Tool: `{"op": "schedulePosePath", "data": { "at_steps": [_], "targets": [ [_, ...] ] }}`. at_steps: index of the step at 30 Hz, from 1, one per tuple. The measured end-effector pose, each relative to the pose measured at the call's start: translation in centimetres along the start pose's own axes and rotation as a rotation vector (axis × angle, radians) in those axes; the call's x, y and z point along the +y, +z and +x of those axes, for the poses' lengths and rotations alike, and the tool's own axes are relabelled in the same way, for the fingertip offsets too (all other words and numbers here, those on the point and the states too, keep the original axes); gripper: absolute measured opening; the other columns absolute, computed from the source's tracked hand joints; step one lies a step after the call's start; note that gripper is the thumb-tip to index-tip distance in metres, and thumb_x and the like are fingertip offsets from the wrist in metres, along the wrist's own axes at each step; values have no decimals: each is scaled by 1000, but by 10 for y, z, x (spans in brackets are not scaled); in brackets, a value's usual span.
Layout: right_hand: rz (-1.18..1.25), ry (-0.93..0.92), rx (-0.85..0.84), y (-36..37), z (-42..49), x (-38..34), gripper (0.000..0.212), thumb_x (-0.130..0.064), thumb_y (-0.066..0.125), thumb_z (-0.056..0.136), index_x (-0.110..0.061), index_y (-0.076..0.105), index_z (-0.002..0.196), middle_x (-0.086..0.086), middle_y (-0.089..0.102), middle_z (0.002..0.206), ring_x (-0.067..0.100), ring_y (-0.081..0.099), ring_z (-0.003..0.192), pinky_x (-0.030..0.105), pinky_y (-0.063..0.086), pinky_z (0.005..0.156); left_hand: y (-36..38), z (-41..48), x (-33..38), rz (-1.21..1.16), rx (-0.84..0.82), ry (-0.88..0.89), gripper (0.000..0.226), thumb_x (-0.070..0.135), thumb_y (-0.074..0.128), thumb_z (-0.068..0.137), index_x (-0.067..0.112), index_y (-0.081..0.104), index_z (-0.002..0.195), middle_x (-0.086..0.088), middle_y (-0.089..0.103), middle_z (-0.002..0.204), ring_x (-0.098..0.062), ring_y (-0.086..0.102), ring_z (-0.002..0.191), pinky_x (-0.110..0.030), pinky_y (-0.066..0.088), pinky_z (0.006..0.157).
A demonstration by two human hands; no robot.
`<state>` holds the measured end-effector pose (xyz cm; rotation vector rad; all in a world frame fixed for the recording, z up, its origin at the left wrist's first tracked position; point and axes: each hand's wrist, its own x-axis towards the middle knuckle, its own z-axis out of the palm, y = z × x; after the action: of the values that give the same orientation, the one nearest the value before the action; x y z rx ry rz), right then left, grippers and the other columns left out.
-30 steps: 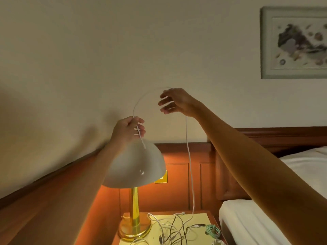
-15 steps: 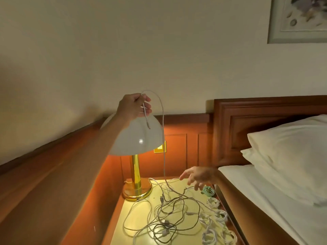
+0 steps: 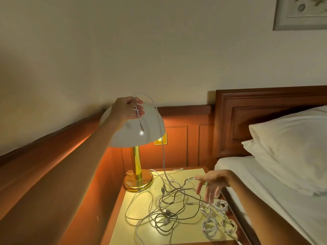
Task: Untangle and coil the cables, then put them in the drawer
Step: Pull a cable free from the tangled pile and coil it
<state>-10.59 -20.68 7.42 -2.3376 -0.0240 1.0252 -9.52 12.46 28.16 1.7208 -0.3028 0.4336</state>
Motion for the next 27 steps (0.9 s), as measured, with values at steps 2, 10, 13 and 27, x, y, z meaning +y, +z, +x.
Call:
{"op": "schedulePosePath", "data": {
  "at_steps": [2, 10, 13, 27],
  "targets": [
    [74, -113, -105, -5, -8, 12, 77, -69, 22, 98, -13, 66, 127, 11, 74, 103, 27, 71, 103, 50, 35, 110, -4, 0, -4, -45, 18, -14, 25, 22, 48, 103, 7, 65, 94, -12, 65, 83, -20, 72, 65, -28, 60, 64],
    [-380, -125, -172, 27, -16, 15, 28, -41, 77, 84, -38, 72, 112, -18, 69, 90, 6, 59, 82, 19, 50, 69, -9, -8, -19, -57, 38, -63, 27, 19, 43, 105, 10, 61, 88, -12, 61, 81, -11, 69, 53, -23, 59, 57],
    [-481, -90, -147, 40, -6, 10, 17, -38, 79, 83, -38, 70, 98, -15, 66, 84, 7, 60, 76, 20, 50, 65, -10, -14, -21, -67, 37, -78, 29, 19, 40, 106, 10, 60, 87, -11, 59, 81, -9, 68, 51, -20, 58, 55],
    [-61, -625, 1366, -70, -62, -89, 14, -16, 59, 99, -4, 64, 104, 12, 71, 95, 22, 71, 72, 40, 61, 71, -30, -22, -24, -10, 59, -93, 24, 20, 44, 104, 7, 63, 101, -12, 64, 85, -17, 70, 65, -21, 58, 55]
  ]
}}
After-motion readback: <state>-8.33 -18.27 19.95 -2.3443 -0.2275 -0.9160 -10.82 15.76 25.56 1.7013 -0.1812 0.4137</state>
